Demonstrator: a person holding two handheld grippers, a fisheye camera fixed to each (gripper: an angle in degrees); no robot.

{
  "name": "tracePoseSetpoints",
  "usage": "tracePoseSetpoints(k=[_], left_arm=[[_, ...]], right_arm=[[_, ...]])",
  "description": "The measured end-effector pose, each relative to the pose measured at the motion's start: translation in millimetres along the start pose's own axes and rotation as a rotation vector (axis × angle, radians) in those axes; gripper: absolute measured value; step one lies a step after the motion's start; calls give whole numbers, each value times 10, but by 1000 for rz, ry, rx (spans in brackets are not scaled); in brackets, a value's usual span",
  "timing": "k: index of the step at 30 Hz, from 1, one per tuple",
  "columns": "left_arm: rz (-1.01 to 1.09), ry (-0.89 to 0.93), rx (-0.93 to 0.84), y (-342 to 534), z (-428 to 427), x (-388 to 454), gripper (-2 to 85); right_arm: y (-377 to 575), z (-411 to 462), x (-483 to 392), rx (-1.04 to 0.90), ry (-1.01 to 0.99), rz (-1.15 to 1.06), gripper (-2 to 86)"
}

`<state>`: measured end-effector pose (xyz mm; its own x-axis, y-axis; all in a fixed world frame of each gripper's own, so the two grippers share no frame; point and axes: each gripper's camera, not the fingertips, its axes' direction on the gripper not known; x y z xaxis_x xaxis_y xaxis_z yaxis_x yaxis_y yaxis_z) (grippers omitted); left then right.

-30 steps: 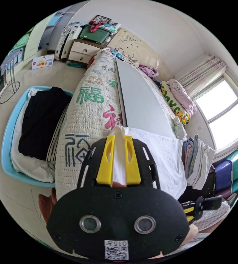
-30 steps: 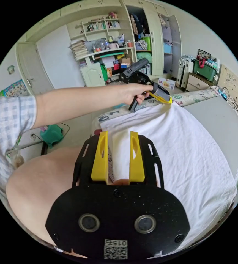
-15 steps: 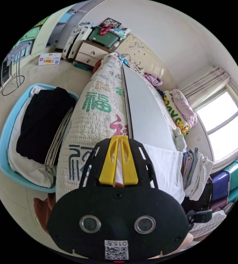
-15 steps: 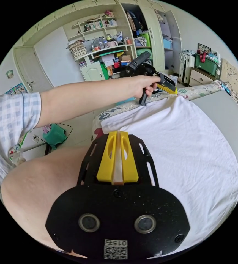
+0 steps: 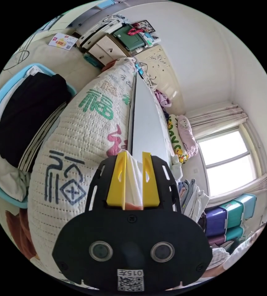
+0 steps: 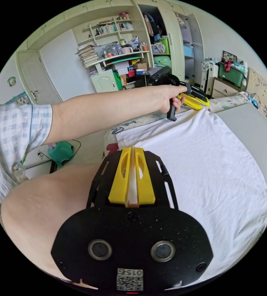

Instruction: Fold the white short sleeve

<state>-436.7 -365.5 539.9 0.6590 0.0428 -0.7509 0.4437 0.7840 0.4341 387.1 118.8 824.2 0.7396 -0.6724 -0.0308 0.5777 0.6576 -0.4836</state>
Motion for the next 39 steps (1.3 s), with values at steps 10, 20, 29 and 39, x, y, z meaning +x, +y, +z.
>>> tracePoseSetpoints(k=[10,20,29,39], left_arm=[[157,-153,9,598,-259,247,109],[378,-188,-106,2570,-653,501,112],[480,-406,-218,3012,150,711,75],[682,-595,-162,3691,378,1458,95]], right_arm=[[81,-524,77,46,-16,-1,52],[1446,-2099,804,143,437,495,79],[1827,-2129,1094,88,428,680,11],[1826,-2542,973,147,380,610,7]])
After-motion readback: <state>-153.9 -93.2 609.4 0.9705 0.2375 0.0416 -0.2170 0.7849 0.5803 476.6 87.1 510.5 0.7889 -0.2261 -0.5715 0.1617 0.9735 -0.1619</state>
